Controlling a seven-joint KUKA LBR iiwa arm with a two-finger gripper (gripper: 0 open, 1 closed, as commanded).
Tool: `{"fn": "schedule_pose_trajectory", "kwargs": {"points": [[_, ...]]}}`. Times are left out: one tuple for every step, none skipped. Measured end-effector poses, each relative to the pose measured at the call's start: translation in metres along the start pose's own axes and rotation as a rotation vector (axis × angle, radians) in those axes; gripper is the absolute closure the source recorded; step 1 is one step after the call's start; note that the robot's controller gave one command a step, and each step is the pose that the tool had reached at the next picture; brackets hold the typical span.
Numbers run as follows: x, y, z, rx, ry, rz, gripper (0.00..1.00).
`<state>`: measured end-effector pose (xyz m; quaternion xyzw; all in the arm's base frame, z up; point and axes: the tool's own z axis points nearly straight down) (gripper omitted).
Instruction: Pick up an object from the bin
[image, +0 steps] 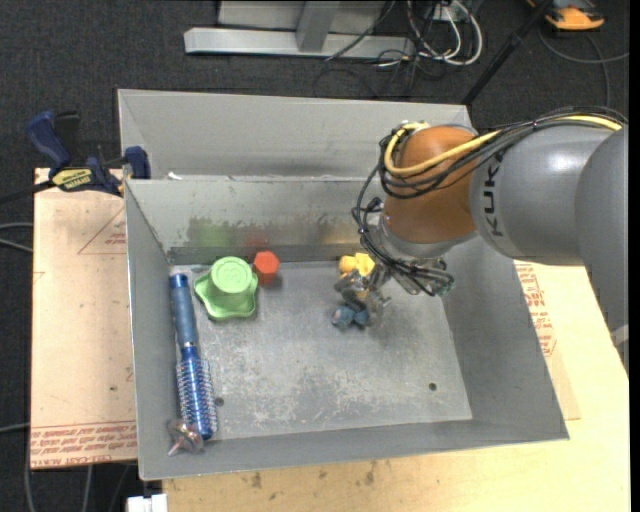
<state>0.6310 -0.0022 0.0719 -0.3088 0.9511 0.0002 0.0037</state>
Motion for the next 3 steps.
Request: {"fn": "schedule_pose_trajectory", "kwargs": {"points": [[0.018,-0.022,-0.151,0.006,-0.003,0.003,1.0],[0.008,0.026,-0.123,-0.005,0.005,-0.218,1.0],[0.008,0.022,-0.244,0.005,-0.004,-0.212,1.0]]}}
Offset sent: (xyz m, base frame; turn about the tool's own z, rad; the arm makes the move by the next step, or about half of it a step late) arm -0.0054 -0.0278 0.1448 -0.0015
